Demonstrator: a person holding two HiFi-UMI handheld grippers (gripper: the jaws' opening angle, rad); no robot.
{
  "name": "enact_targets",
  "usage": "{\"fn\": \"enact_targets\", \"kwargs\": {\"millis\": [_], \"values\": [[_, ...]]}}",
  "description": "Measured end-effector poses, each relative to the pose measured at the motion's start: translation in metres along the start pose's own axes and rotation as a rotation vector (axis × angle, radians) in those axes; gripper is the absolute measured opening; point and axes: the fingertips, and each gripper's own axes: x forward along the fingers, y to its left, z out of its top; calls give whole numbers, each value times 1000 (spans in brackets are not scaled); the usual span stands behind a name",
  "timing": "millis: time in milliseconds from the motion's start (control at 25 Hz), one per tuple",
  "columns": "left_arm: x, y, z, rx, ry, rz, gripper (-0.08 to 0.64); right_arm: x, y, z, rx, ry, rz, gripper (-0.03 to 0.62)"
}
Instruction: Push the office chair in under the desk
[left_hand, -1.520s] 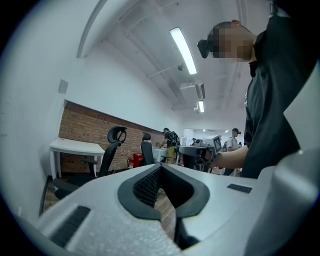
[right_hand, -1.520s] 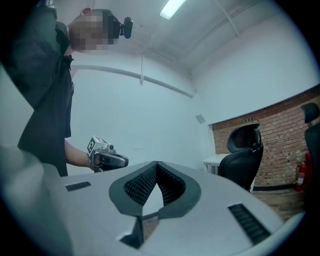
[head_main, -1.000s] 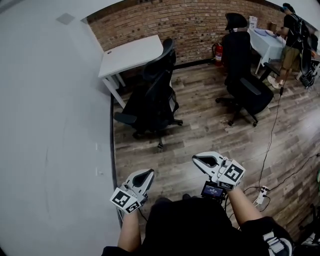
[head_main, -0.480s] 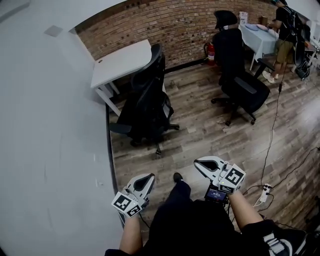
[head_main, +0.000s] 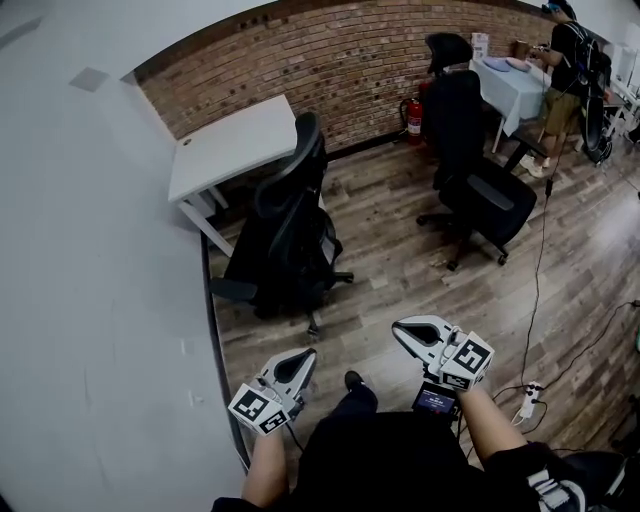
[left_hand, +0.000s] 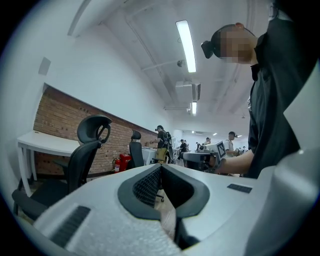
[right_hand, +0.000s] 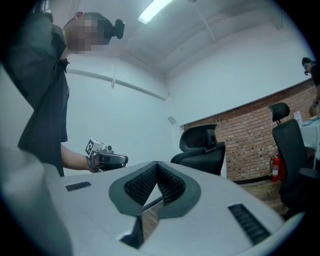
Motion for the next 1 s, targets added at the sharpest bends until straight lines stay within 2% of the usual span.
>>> {"fn": "enact_targets", "kwargs": {"millis": [280,520,640,760,880,1000], "values": [[44,70,30,8,-16,-29,15,43,-56,27,-39,11,-23,6],[76,117,61,83,-19,-43,15,74,-110,43,-58,10,-65,6],[83,135,78,140,-45,0,15,90,-126,44,-70,22,-51,6],[90,154,92,158,-61,37,15,102,-149,43,-77,32,-42,6],[103,175,101,166,-39,81,15,113,-185,45,-74,29,-35,6],[118,199,113,198,-15,161,15,130,-230,48,-68,20,-2,6]]}}
